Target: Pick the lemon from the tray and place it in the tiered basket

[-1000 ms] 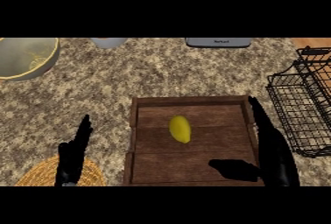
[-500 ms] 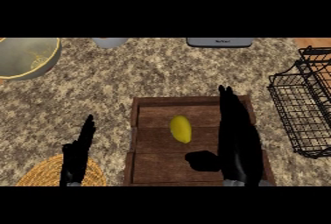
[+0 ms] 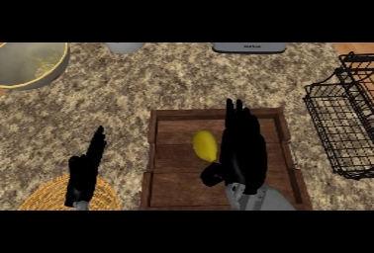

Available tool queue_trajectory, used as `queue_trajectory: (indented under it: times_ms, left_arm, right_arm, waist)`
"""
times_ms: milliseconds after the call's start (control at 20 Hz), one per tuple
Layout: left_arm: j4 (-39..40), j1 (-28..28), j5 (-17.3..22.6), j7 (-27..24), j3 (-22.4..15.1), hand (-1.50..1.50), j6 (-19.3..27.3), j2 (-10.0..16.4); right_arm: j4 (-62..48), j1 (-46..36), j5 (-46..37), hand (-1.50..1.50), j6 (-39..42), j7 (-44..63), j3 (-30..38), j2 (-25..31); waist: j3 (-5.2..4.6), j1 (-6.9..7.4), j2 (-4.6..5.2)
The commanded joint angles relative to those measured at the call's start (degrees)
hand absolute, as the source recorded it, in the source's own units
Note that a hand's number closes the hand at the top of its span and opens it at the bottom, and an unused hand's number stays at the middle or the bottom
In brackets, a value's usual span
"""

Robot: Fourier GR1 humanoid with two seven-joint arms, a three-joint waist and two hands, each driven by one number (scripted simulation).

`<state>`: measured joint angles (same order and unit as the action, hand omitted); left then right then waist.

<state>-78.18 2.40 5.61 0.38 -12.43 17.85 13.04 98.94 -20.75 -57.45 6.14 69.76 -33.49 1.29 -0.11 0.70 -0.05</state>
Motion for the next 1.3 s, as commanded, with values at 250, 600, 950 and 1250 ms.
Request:
queue_trajectory:
  times_ms: [250, 600, 950, 1250]
  left_arm:
    - [0.65, -0.45, -1.44, 0.31, -0.41, 0.0, 0.84, -1.33]
    - [0.44, -2.09, -0.37, 1.08, 1.15, 0.0, -0.63, -0.49]
    - [1.03, 2.1, -0.85, -2.85, 0.94, 0.0, -0.66, -1.11]
    - [-1.66, 0.72, -0.16, 1.43, 1.65, 0.0, -1.74, 0.19]
  right_arm:
    - [-9.3, -8.57, 6.9, -1.5, -0.36, 15.44, -1.4, -1.24]
    - [-16.06, -10.63, 10.91, -1.5, 2.78, 15.46, -0.28, -1.24]
    - [-18.1, -10.88, 14.35, -1.5, 4.51, 15.48, 2.51, -1.24]
    - [-22.18, -12.95, 17.37, -1.5, 2.47, 15.48, 1.83, -1.24]
  waist:
    - [0.04, 0.42, 0.06]
    - [0.01, 0.49, 0.15]
    - [-0.02, 0.01, -0.13]
    - [0.03, 0.16, -0.09]
